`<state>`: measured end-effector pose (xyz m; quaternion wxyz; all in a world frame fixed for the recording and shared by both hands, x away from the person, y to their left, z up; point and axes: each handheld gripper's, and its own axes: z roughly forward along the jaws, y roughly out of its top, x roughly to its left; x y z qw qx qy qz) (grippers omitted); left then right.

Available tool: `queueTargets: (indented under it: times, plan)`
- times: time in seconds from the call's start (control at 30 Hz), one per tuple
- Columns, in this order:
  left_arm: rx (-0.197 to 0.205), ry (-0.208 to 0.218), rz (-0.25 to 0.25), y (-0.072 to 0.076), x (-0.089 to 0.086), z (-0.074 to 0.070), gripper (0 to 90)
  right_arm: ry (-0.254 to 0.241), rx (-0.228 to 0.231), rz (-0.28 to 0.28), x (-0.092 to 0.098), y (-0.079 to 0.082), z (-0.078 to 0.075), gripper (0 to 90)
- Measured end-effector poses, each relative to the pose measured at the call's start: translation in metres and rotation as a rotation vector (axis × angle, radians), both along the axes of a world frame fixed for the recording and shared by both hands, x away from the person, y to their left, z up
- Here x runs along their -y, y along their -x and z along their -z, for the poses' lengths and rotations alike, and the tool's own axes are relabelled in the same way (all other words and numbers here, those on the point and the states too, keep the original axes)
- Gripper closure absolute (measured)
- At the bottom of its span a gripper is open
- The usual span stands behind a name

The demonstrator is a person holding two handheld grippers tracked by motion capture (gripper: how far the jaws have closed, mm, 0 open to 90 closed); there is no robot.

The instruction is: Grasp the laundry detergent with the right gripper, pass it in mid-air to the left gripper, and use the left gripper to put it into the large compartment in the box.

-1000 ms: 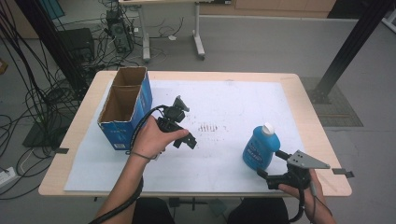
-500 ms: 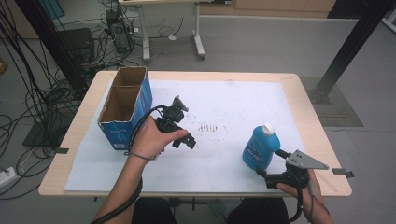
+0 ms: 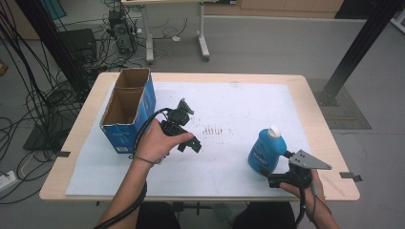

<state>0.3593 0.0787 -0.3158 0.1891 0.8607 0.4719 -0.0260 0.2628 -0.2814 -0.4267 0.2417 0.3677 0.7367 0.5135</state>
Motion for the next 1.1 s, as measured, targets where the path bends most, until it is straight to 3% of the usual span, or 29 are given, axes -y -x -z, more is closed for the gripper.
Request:
queueTargets:
  times: [1.1]
  plan:
    - [0.002, 0.000, 0.004, 0.000, 0.002, -0.001, 12.3, -0.031, 0.036, 0.034, -0.011, -0.015, 0.008, 2.5]
